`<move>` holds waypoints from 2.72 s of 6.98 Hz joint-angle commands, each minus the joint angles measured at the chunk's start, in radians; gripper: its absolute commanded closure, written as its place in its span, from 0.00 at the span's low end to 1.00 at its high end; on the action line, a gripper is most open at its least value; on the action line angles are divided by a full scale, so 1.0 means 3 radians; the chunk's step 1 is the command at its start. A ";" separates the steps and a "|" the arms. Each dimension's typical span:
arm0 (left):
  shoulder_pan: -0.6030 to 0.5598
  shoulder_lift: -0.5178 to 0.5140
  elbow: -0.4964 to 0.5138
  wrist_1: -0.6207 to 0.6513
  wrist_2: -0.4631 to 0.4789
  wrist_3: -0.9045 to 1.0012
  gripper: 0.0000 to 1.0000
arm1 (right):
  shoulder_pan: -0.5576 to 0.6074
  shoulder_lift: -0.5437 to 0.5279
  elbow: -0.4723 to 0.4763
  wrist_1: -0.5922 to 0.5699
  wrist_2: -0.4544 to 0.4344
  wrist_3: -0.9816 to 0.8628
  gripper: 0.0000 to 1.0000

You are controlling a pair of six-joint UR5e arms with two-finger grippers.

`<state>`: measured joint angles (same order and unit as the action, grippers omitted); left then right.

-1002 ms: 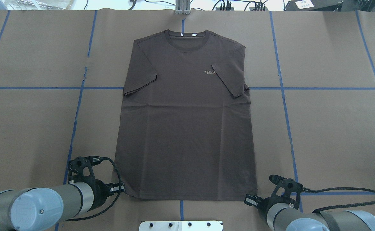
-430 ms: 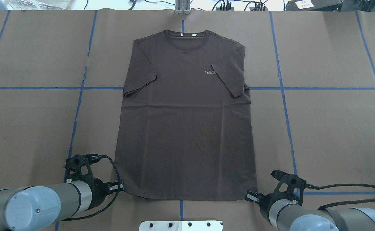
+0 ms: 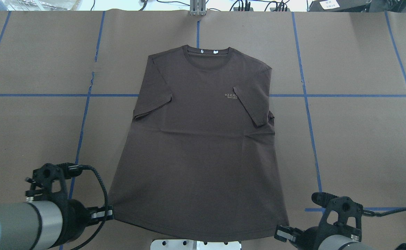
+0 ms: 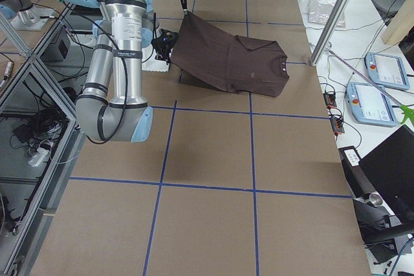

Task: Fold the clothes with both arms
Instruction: 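Lift the hem with both grippers and fold it toward the collar, then lay the hem down near the collar and open both grippers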

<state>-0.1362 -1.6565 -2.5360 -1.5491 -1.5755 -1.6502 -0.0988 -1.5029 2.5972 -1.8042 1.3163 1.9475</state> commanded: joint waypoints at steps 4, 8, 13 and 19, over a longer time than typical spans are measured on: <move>-0.0790 -0.0815 0.0227 0.0561 -0.0347 0.0940 1.00 | 0.0884 0.0648 0.0251 -0.0966 0.0682 -0.0155 1.00; -0.2090 -0.1431 0.1441 0.0490 -0.0812 0.2160 1.00 | 0.1612 0.1246 -0.0817 -0.0915 0.0741 -0.0673 1.00; -0.2149 -0.1708 0.2734 -0.0618 -0.0782 0.2202 1.00 | 0.2215 0.1394 -0.2068 0.0157 0.0869 -0.1055 1.00; -0.2093 -0.1944 0.3984 -0.1601 -0.0629 0.2197 1.00 | 0.2441 0.1522 -0.3324 0.1177 0.0874 -0.1317 1.00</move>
<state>-0.7716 -2.2360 -1.3745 -1.9909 -1.7671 -0.9894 0.6307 -1.0455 1.6302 -1.4703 1.5785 1.5663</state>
